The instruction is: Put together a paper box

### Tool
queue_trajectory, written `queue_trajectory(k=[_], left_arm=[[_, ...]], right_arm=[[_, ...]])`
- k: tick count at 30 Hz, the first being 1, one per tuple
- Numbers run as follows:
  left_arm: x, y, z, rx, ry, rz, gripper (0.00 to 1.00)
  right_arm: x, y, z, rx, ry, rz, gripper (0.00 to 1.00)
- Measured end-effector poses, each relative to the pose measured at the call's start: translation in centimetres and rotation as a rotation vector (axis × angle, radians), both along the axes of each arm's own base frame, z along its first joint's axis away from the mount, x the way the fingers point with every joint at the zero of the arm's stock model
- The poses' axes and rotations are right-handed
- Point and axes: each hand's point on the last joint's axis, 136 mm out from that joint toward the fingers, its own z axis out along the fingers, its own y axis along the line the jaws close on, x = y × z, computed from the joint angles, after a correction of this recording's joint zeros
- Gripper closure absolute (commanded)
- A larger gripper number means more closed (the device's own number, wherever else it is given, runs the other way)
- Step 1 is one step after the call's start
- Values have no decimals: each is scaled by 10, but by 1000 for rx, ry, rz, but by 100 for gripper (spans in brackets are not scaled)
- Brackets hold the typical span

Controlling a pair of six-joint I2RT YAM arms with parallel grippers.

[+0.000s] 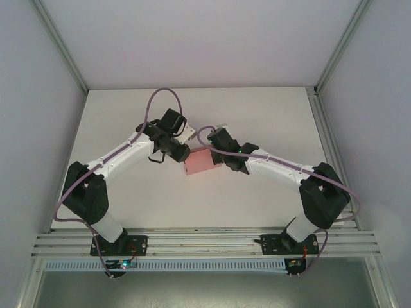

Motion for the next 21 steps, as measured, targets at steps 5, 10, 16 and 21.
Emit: queue_trajectory(k=[5,10,16,21], left_arm=[[-3,5,-2,11,24,45,69],[-5,8,-4,12,37,78,89],[-5,7,-4,-1,50,111,100],[-5,6,-3,-32,79,164,100]], right_arm=[[0,-1,0,-6,3,-2,100],[-2,0,0,-9,5,2,100],[-3,2,1,-21,-4,3,100],[-6,1,0,-83,-40,-14,100]])
